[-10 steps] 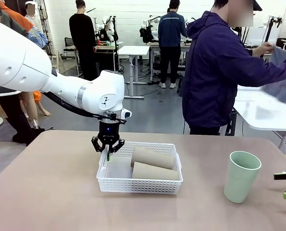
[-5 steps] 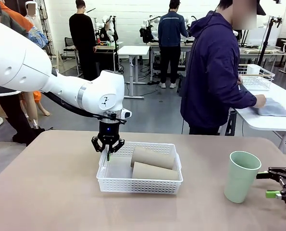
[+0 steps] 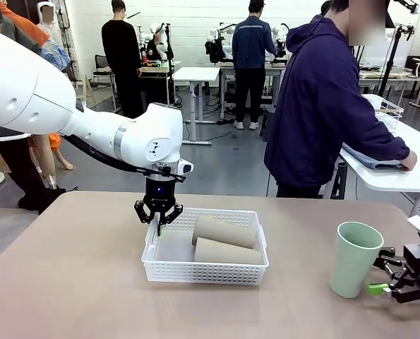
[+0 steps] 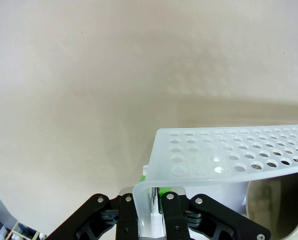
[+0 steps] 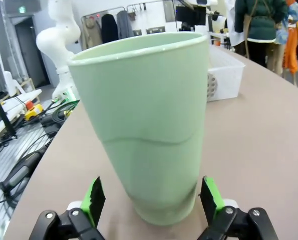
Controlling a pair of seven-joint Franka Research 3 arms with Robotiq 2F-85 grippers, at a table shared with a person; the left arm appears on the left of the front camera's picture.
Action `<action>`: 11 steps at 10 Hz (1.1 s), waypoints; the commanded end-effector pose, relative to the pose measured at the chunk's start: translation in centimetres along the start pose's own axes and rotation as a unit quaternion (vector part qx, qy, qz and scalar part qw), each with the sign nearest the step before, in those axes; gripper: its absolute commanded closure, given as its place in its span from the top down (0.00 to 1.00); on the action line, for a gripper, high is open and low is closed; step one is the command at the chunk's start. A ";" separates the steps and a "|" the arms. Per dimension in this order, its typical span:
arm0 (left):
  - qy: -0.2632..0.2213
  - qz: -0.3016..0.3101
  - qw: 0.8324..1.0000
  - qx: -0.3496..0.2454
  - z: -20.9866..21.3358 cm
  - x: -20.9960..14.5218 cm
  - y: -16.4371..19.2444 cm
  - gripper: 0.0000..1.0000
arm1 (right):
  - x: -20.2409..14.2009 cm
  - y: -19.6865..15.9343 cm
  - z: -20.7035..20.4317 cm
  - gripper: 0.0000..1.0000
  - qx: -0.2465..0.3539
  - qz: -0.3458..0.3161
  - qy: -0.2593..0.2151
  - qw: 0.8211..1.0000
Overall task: Clean and organize the cups into the basket.
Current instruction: Pick up the Reusable plastic cup from the right side of the table and stack it inside the Organizing basket in the center of the table.
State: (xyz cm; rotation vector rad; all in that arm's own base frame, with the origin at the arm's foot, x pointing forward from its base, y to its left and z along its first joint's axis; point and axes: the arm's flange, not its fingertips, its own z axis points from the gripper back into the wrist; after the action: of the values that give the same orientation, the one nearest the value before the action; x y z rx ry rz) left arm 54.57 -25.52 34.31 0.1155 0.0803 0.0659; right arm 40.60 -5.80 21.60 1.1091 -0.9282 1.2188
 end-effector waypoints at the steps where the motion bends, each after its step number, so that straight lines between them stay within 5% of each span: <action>1: 0.000 0.000 1.000 0.005 -0.1 0.0 0.0 0.00 | -0.4 -1.0 -1.0 1.00 0.004 0.020 -0.001 1.000; 8: 0.000 0.000 1.000 0.005 -0.1 0.0 0.0 0.00 | -0.1 -2.4 -4.4 1.00 0.025 0.043 -0.020 0.999; 9: 0.000 0.000 1.000 0.005 -0.1 0.0 0.0 0.00 | -0.1 -2.5 -4.6 0.79 0.029 0.047 -0.021 0.998; 10: 0.000 0.000 1.000 0.005 -0.1 0.0 0.0 0.00 | -0.1 -2.4 -4.5 0.40 0.031 0.047 -0.020 0.998; 11: 0.000 0.000 1.000 0.005 -0.1 0.0 0.0 0.00 | -0.2 -2.3 -4.4 0.20 0.031 0.047 -0.021 0.998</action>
State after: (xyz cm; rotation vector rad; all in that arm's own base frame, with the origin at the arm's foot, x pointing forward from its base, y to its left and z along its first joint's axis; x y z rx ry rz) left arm 54.57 -25.52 34.31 0.1155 0.0803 0.0659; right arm 42.60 -1.70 20.58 1.1642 -0.9380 1.2958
